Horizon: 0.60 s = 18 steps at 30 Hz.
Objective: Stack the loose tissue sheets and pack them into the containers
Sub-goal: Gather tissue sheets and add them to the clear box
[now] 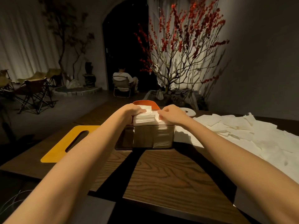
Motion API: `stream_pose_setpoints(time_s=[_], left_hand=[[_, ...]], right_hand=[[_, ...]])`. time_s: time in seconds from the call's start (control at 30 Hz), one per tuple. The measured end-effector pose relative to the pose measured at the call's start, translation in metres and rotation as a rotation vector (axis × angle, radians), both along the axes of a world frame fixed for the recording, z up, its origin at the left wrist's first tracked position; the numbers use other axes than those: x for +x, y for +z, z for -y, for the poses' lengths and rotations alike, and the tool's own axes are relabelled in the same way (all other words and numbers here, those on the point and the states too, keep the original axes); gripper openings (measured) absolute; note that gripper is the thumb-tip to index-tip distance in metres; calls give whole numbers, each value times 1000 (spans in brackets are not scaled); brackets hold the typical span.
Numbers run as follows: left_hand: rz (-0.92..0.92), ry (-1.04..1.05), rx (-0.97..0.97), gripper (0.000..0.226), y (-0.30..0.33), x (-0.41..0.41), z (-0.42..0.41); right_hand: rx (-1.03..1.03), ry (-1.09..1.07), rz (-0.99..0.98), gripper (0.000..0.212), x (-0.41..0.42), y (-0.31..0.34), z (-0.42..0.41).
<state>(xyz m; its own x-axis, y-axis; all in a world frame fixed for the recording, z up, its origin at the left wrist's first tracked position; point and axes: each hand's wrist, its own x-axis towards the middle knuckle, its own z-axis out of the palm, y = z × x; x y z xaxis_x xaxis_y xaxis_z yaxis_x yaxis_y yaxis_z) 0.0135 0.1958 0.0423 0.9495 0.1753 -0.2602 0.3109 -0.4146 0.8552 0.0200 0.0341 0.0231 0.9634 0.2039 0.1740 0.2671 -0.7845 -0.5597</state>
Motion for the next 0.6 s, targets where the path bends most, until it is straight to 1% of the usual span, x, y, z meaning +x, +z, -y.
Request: stream_pose_setpoints(time_s=[0.1, 0.17, 0.23, 0.3, 0.4, 0.5, 0.6], left_hand=[[-26, -25, 175, 59, -6, 7, 2], [-43, -48, 225, 55, -10, 10, 4], [-77, -53, 213, 44, -11, 13, 4], [-103, -59, 185, 40, -14, 16, 1], [-111, -43, 109, 42, -14, 15, 4], [-105, -24, 80, 58, -14, 16, 3], [-128, 11, 58, 64, -15, 21, -1]], right_hand=[[-60, -14, 10, 28, 4, -2, 3], [-105, -10, 33, 27, 6, -4, 1], [-140, -13, 50, 25, 9, -5, -1], [-144, -15, 65, 22, 11, -7, -1], [-118, -15, 77, 15, 13, -9, 1], [-102, -9, 67, 14, 12, -8, 2], [-90, 6, 67, 14, 11, -10, 3]])
